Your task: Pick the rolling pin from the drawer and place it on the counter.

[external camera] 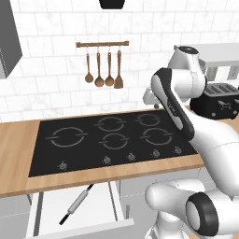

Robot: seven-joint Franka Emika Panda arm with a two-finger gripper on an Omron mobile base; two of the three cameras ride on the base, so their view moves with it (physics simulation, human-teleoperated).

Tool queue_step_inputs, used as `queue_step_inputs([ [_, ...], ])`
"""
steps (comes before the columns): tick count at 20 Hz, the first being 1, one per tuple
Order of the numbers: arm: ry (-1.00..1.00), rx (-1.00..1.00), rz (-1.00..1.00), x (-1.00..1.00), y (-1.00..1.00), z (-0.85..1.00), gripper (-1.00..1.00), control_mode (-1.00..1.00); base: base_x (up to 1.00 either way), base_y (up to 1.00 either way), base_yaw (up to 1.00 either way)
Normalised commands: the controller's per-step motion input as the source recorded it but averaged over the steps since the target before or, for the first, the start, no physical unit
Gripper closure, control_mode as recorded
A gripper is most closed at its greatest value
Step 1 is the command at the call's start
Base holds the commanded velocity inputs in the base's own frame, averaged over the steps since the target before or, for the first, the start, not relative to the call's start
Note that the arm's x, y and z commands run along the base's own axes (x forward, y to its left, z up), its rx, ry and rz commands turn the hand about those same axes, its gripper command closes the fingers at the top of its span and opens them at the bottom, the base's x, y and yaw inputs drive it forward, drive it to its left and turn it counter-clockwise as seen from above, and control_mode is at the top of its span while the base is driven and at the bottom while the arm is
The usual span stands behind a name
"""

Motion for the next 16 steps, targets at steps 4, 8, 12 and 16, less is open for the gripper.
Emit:
queue_step_inputs([
  [4,0.0,0.0,0.01,-0.15,0.0,0.0,-1.0,-1.0,0.0,0.0,0.0],
  [8,0.0,0.0,0.06,-0.25,0.05,0.0,-1.0,-1.0,0.0,0.0,0.0],
  [12,0.01,-0.02,0.06,-0.16,0.07,-0.03,-1.0,-1.0,0.0,0.0,0.0],
  [16,0.0,-0.02,0.16,-0.45,0.13,0.0,-1.0,-1.0,0.0,0.0,0.0],
])
